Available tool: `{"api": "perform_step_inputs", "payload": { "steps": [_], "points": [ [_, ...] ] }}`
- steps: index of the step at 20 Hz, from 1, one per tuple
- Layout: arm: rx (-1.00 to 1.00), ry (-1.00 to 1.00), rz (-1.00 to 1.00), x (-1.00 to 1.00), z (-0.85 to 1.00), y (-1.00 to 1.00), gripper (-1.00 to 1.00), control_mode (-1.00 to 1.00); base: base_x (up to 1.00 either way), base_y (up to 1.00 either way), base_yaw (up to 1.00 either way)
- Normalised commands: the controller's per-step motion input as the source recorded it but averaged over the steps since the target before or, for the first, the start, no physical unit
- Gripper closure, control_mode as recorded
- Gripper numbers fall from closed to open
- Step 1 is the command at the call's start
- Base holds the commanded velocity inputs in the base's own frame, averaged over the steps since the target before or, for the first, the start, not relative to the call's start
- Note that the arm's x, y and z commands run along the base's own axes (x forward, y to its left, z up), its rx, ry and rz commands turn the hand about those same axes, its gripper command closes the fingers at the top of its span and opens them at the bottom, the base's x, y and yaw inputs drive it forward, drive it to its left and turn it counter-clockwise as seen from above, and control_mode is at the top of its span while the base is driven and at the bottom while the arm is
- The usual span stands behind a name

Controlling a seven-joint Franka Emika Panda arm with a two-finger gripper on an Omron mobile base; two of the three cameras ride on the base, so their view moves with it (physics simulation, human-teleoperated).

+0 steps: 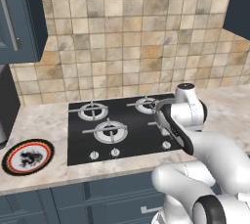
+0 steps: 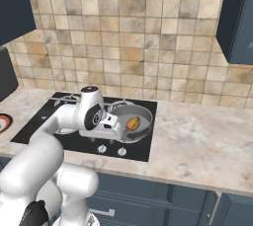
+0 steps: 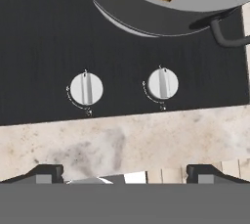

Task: Retrieve the frozen meat and place it in the pot on a burner. Then turn the burner on.

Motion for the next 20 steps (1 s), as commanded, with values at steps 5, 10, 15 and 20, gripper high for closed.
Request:
{"api": "perform_step_inputs", "payload": {
  "steps": [5,10,15,20],
  "points": [
    [0.00,-0.11,-0.03,-0.08,0.00,-0.07,-1.00,-1.00,0.00,0.00,0.00],
    [0.00,-0.05,0.00,-0.05,0.00,-0.13,-1.00,-1.00,0.00,0.00,0.00],
    [0.00,0.00,0.00,0.00,-0.06,-0.15,-1.00,-1.00,0.00,0.00,0.00],
    [0.00,0.00,0.00,0.00,-0.15,-0.20,-1.00,-1.00,0.00,0.00,0.00]
  ]
}}
